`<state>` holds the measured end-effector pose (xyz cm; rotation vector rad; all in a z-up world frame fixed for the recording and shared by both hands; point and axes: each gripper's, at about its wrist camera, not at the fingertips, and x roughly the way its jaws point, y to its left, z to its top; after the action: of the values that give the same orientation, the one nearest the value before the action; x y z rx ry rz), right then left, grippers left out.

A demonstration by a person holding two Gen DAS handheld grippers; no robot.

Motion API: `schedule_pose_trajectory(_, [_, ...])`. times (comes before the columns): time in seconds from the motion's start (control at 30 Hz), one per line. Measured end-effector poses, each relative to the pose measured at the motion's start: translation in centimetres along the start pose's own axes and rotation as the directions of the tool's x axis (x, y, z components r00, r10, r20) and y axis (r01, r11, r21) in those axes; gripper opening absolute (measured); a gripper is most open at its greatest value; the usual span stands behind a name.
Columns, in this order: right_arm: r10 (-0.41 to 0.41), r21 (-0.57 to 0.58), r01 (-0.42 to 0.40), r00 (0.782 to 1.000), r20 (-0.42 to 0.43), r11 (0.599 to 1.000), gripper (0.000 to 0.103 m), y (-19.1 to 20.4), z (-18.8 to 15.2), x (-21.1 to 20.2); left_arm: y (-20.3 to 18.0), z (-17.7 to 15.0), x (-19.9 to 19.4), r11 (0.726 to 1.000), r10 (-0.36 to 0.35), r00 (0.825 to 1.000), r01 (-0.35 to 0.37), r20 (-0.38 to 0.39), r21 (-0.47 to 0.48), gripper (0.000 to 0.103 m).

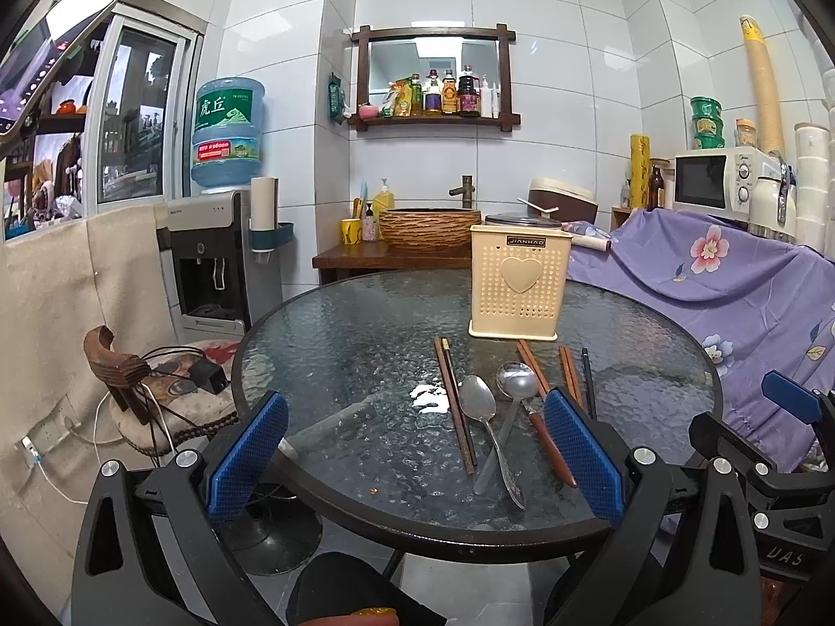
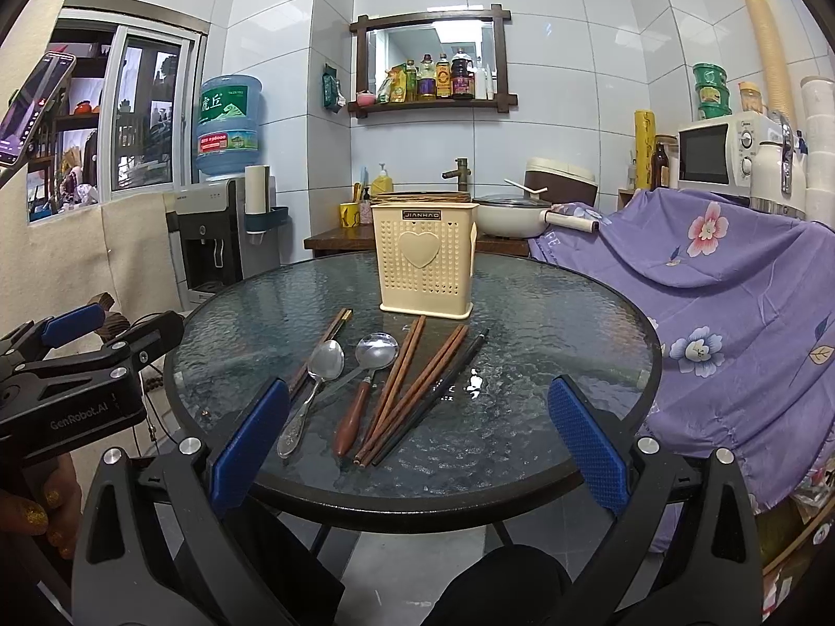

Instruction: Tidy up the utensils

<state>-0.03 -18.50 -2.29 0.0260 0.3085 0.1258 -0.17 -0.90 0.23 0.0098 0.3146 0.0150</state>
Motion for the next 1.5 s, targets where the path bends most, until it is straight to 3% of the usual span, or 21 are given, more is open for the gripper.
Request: schedule_pose_trajectory(1.5, [0.008, -0.003, -0.008, 1.0, -0.014, 1.0, 0.098, 0.24, 0.02, 0.09, -0.15, -0.25, 0.02, 1.0, -0.003, 1.0, 0.003, -0.001, 0.005, 0.097])
